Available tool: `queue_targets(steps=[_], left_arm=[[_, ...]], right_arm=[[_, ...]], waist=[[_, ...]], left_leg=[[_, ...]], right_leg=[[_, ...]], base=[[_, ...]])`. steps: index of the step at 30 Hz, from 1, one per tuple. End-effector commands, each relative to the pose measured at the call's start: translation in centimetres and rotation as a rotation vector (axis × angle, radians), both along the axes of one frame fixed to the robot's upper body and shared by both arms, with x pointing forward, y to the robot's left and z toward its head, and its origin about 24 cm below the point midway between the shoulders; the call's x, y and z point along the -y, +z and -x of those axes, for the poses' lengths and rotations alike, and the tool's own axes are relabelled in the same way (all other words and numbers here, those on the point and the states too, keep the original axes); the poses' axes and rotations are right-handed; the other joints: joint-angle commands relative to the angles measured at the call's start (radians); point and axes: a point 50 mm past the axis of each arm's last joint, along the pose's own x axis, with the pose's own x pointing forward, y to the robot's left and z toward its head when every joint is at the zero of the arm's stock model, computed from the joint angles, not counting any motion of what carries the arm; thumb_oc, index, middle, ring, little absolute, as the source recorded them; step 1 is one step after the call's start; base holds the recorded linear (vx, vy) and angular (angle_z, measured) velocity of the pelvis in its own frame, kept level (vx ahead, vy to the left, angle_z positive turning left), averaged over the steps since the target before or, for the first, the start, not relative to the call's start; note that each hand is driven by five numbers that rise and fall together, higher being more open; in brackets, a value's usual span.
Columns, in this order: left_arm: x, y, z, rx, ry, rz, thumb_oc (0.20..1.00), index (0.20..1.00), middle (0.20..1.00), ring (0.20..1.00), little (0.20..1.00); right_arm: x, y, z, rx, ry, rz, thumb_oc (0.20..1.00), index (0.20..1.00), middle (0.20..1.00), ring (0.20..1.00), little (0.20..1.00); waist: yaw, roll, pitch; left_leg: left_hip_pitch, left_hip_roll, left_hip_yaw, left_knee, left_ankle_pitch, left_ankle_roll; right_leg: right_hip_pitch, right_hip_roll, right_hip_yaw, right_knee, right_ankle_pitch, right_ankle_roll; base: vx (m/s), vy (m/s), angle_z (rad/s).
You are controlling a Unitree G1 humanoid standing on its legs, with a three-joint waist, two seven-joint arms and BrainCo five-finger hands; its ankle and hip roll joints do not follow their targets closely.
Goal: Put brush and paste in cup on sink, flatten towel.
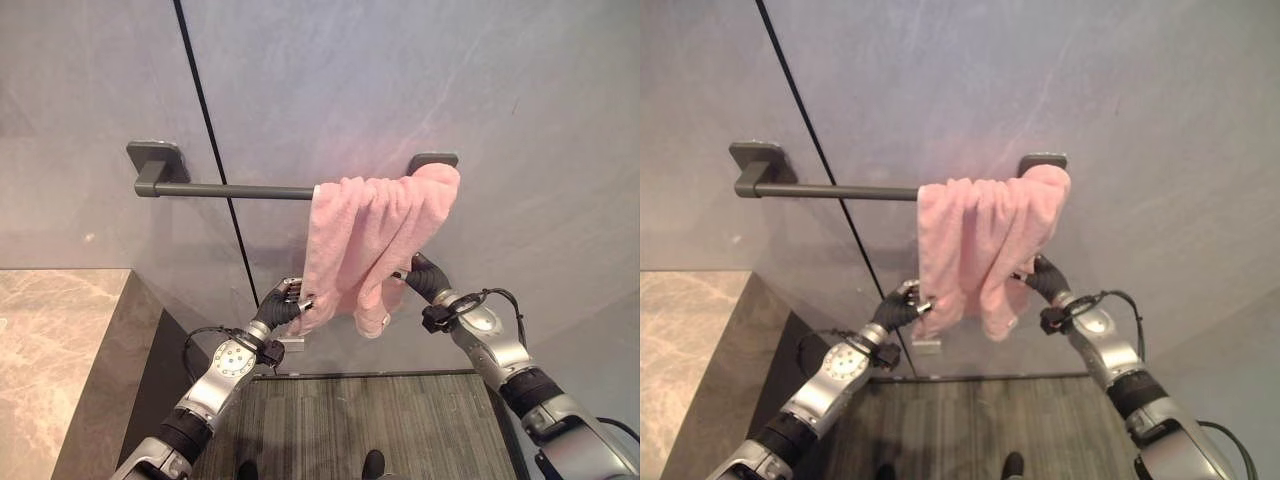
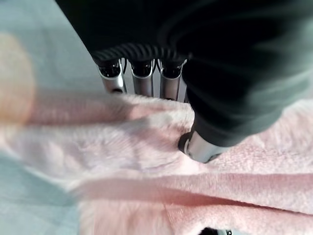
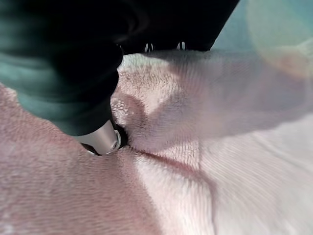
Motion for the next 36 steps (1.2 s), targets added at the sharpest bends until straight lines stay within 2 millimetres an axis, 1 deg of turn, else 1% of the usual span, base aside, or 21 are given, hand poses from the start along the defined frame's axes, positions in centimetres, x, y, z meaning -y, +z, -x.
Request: queue_targets(steps=[1, 3, 4, 7, 8, 9, 12, 13, 15, 18, 21, 23, 24, 26, 29, 30, 31, 32, 33, 34, 36], left_arm=[[-1.6, 1.9, -0.7, 0.091, 0.041, -0.004, 0.200, 0.200, 0.200, 0.200, 0.200], [-2.0, 2.2, -0.3, 0.106, 0.047, 0.006, 0.200, 0.200, 0.200, 0.200, 0.200], [-2.6, 3.2, -0.1, 0.153, 0.058, 0.015, 0.200, 0.200, 0.200, 0.200, 0.200], [-3.0, 4.4, 0.3, 0.203, 0.056, 0.030, 0.200, 0.200, 0.200, 0.200, 0.200], [-3.3, 5.8, 0.5, 0.268, 0.053, 0.036, 0.200, 0.200, 0.200, 0.200, 0.200], [-3.3, 6.1, 0.7, 0.286, 0.048, 0.039, 0.200, 0.200, 0.200, 0.200, 0.200], [-4.0, 9.3, 1.8, 0.446, 0.062, 0.053, 0.200, 0.200, 0.200, 0.200, 0.200], [-4.1, 10.2, 2.2, 0.489, 0.066, 0.075, 0.200, 0.200, 0.200, 0.200, 0.200], [-3.9, 11.2, 2.9, 0.540, 0.070, 0.139, 0.200, 0.200, 0.200, 0.200, 0.200], [-4.5, 10.2, 3.6, 0.504, 0.109, 0.125, 0.200, 0.200, 0.200, 0.200, 0.200], [-5.6, 7.6, 4.0, 0.403, 0.169, 0.033, 0.200, 0.200, 0.200, 0.200, 0.200], [-5.2, 5.7, 4.3, 0.300, 0.168, 0.050, 0.200, 0.200, 0.200, 0.200, 0.200], [-5.0, 5.2, 4.2, 0.271, 0.164, 0.054, 0.200, 0.200, 0.200, 0.200, 0.200], [-4.9, 5.1, 4.0, 0.268, 0.164, 0.043, 0.200, 0.200, 0.200, 0.200, 0.200], [-4.5, 5.9, 3.6, 0.299, 0.152, 0.043, 0.200, 0.200, 0.200, 0.200, 0.200], [-4.4, 7.4, 3.7, 0.374, 0.161, 0.059, 0.200, 0.200, 0.200, 0.200, 0.200], [-4.4, 7.4, 3.7, 0.374, 0.161, 0.059, 0.200, 0.200, 0.200, 0.200, 0.200], [-4.4, 9.2, 4.0, 0.467, 0.173, 0.102, 0.200, 0.200, 0.200, 0.200, 0.200], [-4.3, 10.5, 4.2, 0.530, 0.178, 0.128, 0.200, 0.200, 0.200, 0.200, 0.200], [-4.3, 10.5, 4.2, 0.530, 0.178, 0.128, 0.200, 0.200, 0.200, 0.200, 0.200], [-4.2, 12.4, 4.6, 0.635, 0.195, 0.167, 0.200, 0.200, 0.200, 0.200, 0.200]], right_arm=[[0.2, 4.8, -0.9, 0.208, -0.026, -0.084, 0.200, 0.200, 0.200, 0.200, 0.200], [0.2, 5.1, -0.4, 0.225, 0.002, -0.098, 0.200, 0.200, 0.200, 0.200, 0.200], [0.2, 5.9, 0.2, 0.261, 0.038, -0.089, 0.200, 0.200, 0.200, 0.200, 0.200], [0.0, 6.9, 0.7, 0.306, 0.076, -0.081, 0.200, 0.200, 0.200, 0.200, 0.200], [-0.2, 8.1, 1.2, 0.357, 0.112, -0.091, 0.200, 0.200, 0.200, 0.200, 0.200], [-0.1, 8.2, 1.5, 0.369, 0.113, -0.102, 0.200, 0.200, 0.200, 0.200, 0.200], [-0.5, 11.7, 3.3, 0.552, 0.156, -0.072, 0.200, 0.200, 0.200, 0.200, 0.200], [-0.6, 12.9, 4.4, 0.614, 0.181, -0.112, 0.200, 0.200, 0.200, 0.200, 0.200], [-1.4, 13.6, 5.4, 0.650, 0.237, -0.273, 0.200, 0.200, 0.200, 0.200, 0.200], [-1.8, 12.2, 5.3, 0.613, 0.177, -0.322, 0.200, 0.200, 0.200, 0.200, 0.200], [-1.7, 9.8, 4.3, 0.518, 0.145, -0.135, 0.200, 0.200, 0.200, 0.200, 0.200], [-1.0, 7.9, 3.3, 0.429, 0.094, -0.017, 0.200, 0.200, 0.200, 0.200, 0.200], [-0.7, 7.1, 2.7, 0.398, 0.060, 0.008, 0.200, 0.200, 0.200, 0.200, 0.200], [-0.7, 6.8, 2.2, 0.386, 0.032, 0.009, 0.200, 0.200, 0.200, 0.200, 0.200], [-2.2, 8.7, 2.3, 0.461, 0.084, -0.077, 0.200, 0.200, 0.200, 0.200, 0.200], [-2.7, 10.3, 2.7, 0.530, 0.100, -0.136, 0.200, 0.200, 0.200, 0.200, 0.200], [-2.7, 10.3, 2.7, 0.529, 0.099, -0.137, 0.200, 0.200, 0.200, 0.200, 0.200], [-3.0, 12.3, 3.4, 0.636, 0.102, -0.153, 0.200, 0.200, 0.200, 0.200, 0.200], [-3.4, 13.2, 3.9, 0.681, 0.121, -0.198, 0.200, 0.200, 0.200, 0.200, 0.200], [-3.4, 13.2, 3.9, 0.681, 0.121, -0.199, 0.200, 0.200, 0.200, 0.200, 0.200], [-4.3, 14.7, 4.8, 0.758, 0.163, -0.271, 0.200, 0.200, 0.200, 0.200, 0.200]], waist=[[0.018, -0.034, -0.012], [0.020, -0.037, -0.015], [0.024, -0.040, -0.016], [0.027, -0.042, -0.016], [0.029, -0.043, -0.015], [0.029, -0.044, -0.015], [0.026, -0.046, -0.017], [0.024, -0.047, -0.017], [0.024, -0.048, -0.018], [0.026, -0.045, -0.018], [0.033, -0.044, -0.016], [0.042, -0.044, -0.015], [0.046, -0.043, -0.015], [0.048, -0.042, -0.012], [0.051, -0.041, -0.009], [0.053, -0.041, -0.009], [0.052, -0.042, -0.009], [0.054, -0.044, -0.006], [0.055, -0.045, -0.005], [0.055, -0.046, -0.005], [0.056, -0.049, -0.004]], left_leg=[[0.041, -0.015, 0.027, 0.014, -0.001, 0.011], [0.042, -0.015, 0.026, 0.014, -0.002, 0.012], [0.043, -0.015, 0.026, 0.014, -0.003, 0.011], [0.043, -0.015, 0.025, 0.014, -0.004, 0.011], [0.042, -0.015, 0.023, 0.013, -0.003, 0.010], [0.042, -0.014, 0.022, 0.013, -0.003, 0.010], [0.043, -0.012, 0.020, 0.009, -0.004, 0.008], [0.042, -0.011, 0.020, 0.009, -0.005, 0.007], [0.040, -0.010, 0.018, 0.008, -0.005, 0.006], [0.041, -0.012, 0.015, 0.007, -0.006, 0.008], [0.044, -0.014, 0.014, 0.008, -0.007, 0.012], [0.045, -0.017, 0.010, 0.011, -0.008, 0.017], [0.045, -0.017, 0.008, 0.012, -0.009, 0.020], [0.046, -0.018, 0.008, 0.012, -0.009, 0.021], [0.041, -0.022, 0.004, 0.015, -0.011, 0.025], [0.038, -0.022, 0.000, 0.016, -0.011, 0.024], [0.038, -0.023, -0.001, 0.017, -0.011, 0.024], [0.036, -0.024, -0.001, 0.017, -0.013, 0.024], [0.035, -0.024, -0.002, 0.018, -0.014, 0.023], [0.034, -0.024, -0.002, 0.019, -0.015, 0.023], [0.033, -0.024, -0.002, 0.019, -0.016, 0.023]], right_leg=[[0.092, -0.003, 0.013, -0.001, -0.071, 0.026], [0.093, -0.003, 0.012, -0.001, -0.072, 0.026], [0.094, -0.003, 0.011, -0.001, -0.073, 0.026], [0.094, -0.004, 0.011, -0.001, -0.073, 0.027], [0.093, -0.004, 0.010, -0.001, -0.072, 0.027], [0.095, -0.004, 0.007, -0.001, -0.073, 0.027], [0.096, -0.002, 0.006, -0.001, -0.076, 0.028], [0.096, -0.002, 0.004, -0.001, -0.077, 0.028], [0.096, -0.002, 0.003, -0.001, -0.080, 0.027], [0.098, -0.003, 0.003, 0.000, -0.082, 0.025], [0.102, -0.003, 0.008, 0.000, -0.080, 0.023], [0.106, -0.003, 0.003, 0.000, -0.081, 0.022], [0.108, -0.004, 0.002, 0.000, -0.080, 0.022], [0.109, -0.005, 0.002, 0.000, -0.080, 0.022], [0.107, -0.008, 0.002, 0.001, -0.080, 0.024], [0.108, -0.009, -0.001, 0.002, -0.081, 0.024], [0.109, -0.010, -0.002, 0.002, -0.081, 0.025], [0.109, -0.011, -0.003, 0.002, -0.081, 0.025], [0.107, -0.013, -0.005, 0.002, -0.080, 0.026], [0.107, -0.013, -0.005, 0.002, -0.080, 0.026], [0.104, -0.014, -0.005, 0.003, -0.080, 0.027]], base=[[0.00, 0.000, 0.00], [0.00, 0.000, 0.00], [0.00, 0.000, 0.00], [0.00, 0.000, 0.00], [0.00, 0.000, 0.00], [0.00, 0.000, 0.00], [0.00, -0.005, 0.06], [0.01, -0.011, 0.08], [0.00, -0.009, 0.07], [0.00, -0.001, 0.01], [0.00, 0.000, 0.00], [0.00, 0.000, 0.00], [0.00, 0.000, 0.00], [0.00, 0.000, 0.00], [0.00, 0.000, 0.00], [0.00, 0.000, 0.00], [0.01, 0.006, 0.04], [0.00, 0.005, 0.04], [0.00, 0.005, 0.04], [0.00, 0.000, 0.00], [0.00, 0.000, 0.00]])
